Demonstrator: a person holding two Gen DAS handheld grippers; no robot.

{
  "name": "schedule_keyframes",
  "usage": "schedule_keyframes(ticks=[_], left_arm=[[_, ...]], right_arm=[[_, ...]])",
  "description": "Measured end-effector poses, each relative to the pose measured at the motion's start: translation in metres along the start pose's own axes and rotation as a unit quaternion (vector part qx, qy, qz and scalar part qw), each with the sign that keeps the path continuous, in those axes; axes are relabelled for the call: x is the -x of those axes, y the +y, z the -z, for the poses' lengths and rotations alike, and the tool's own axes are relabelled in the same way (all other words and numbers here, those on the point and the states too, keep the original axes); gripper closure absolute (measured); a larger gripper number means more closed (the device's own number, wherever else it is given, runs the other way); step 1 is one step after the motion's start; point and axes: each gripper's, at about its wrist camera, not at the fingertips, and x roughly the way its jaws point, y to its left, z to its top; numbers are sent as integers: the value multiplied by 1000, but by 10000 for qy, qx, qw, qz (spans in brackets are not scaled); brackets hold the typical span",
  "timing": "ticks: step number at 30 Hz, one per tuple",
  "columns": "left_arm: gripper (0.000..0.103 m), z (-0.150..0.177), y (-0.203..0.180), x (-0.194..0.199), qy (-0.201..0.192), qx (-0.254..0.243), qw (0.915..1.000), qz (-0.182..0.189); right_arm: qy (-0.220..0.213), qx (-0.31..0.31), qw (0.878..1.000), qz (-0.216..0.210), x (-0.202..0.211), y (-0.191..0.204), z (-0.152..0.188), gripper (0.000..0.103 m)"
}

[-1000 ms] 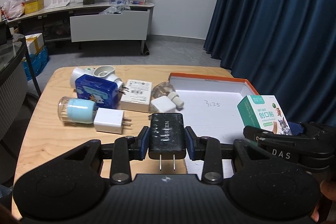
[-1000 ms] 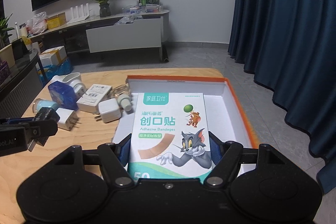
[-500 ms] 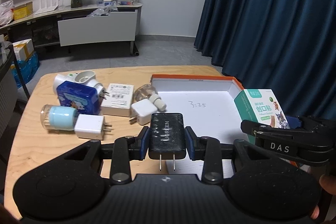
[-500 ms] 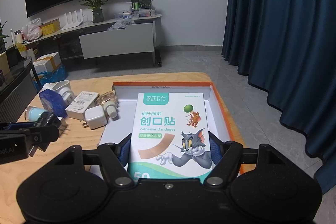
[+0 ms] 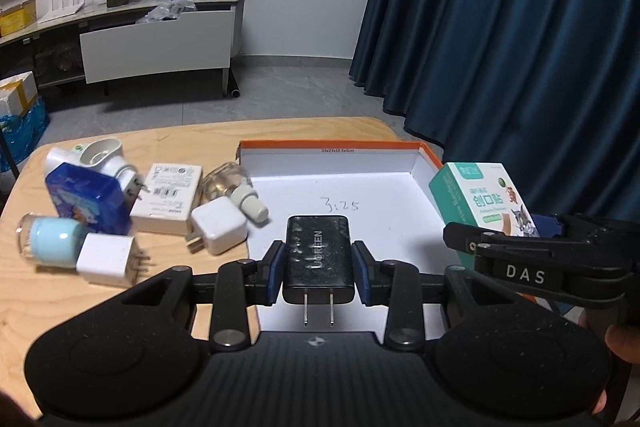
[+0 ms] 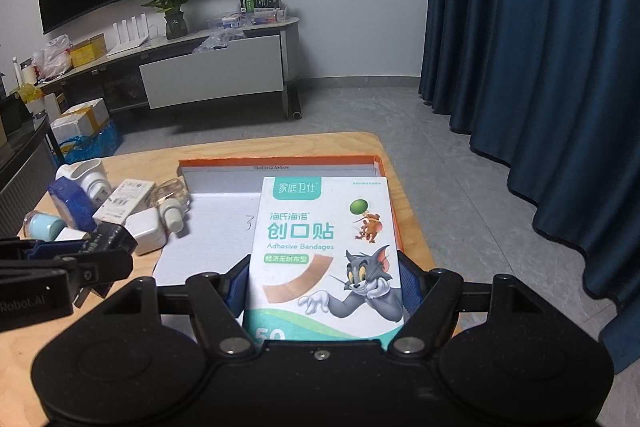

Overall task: Organize rigid objects
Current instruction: 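Carry the charger and bandage box into the white tray and open both tools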

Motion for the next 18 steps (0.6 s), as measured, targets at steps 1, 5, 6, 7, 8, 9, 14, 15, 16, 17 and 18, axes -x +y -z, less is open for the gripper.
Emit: schedule_keyframes(ticks=[1,5,6,7,8,9,14,15,16,17,18], left_arm=[[67,-2,0,-4,17,15,10000,6],[67,-7,-2,-17,67,20,10000,18],[67,-8,-3,-20,76,14,10000,27],[67,-10,-4,-23,80,8,10000,35],[67,-11,-5,-26,83,-4,10000,41],[67,-13,-6,-29,86,-18,9999,49],[67,-21,-13,-42,68,-77,9999,73],[67,-23,-14,-45,64,-75,9999,71],[67,-24,-14,-48,69,-82,9999,72],[67,-26,-16,-51,74,-88,9999,71],[67,-28,-17,-54,79,-98,9999,82]], right_arm=[[18,23,10000,-10,-4,-1,-2,19],[100,159,9998,-12,-22,-1,-13,19],[113,179,9998,5,-27,-2,-16,19],[130,174,9998,15,-32,-3,-18,19],[154,151,9998,14,-37,-4,-21,19],[185,130,9997,16,-42,-6,-24,19],[246,99,9996,40,-62,-13,-37,19],[233,105,9997,43,-64,-14,-39,18],[171,119,9998,5,-66,-15,-41,18],[74,114,9999,-30,-65,-16,-43,18],[32,89,10000,-23,-64,-17,-44,16]])
